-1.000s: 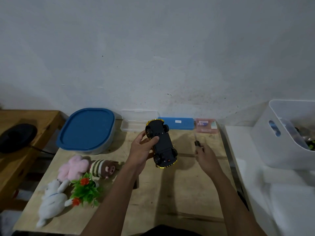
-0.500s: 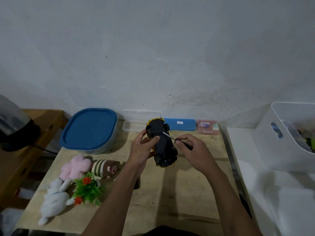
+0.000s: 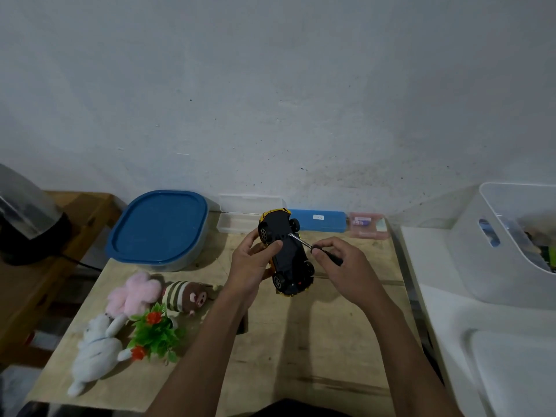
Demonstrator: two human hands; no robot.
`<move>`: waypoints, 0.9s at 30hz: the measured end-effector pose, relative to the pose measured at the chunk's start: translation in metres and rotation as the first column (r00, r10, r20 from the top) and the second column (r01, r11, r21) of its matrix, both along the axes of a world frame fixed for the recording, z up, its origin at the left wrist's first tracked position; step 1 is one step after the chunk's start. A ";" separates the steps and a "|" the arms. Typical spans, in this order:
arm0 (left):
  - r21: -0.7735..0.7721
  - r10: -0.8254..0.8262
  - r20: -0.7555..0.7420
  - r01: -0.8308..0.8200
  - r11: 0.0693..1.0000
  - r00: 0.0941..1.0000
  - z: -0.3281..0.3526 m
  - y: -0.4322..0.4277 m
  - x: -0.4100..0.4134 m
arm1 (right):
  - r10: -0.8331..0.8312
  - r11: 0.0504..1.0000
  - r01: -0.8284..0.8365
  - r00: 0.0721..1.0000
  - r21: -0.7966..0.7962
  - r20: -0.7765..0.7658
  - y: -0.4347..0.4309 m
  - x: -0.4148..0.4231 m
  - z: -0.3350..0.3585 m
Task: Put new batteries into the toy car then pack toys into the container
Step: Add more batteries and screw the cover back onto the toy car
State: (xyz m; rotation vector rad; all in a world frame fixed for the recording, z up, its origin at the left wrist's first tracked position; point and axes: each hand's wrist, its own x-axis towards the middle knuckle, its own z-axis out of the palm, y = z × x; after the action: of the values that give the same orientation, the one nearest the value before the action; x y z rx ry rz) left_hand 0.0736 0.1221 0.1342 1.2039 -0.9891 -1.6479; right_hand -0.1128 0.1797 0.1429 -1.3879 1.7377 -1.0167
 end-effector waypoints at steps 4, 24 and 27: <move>0.000 -0.003 -0.001 0.003 1.000 1.000 0.002 0.001 0.000 | 0.007 1.000 -0.007 1.000 0.002 -0.011 0.000 0.000 0.000; -0.087 -0.041 0.048 0.045 0.995 0.998 0.009 0.005 0.002 | 0.050 0.995 -0.021 0.945 0.093 -0.323 -0.006 -0.008 0.032; -0.056 -0.029 0.007 0.029 0.998 1.000 0.010 0.005 0.001 | 0.049 0.996 -0.021 0.940 0.087 -0.337 -0.005 -0.007 0.036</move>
State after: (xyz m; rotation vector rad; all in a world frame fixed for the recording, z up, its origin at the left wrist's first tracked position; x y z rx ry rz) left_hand 0.0747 0.1271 0.1439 1.1631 -1.0551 -1.6287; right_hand -0.1202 0.1747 0.1789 -1.6071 1.9674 -0.7061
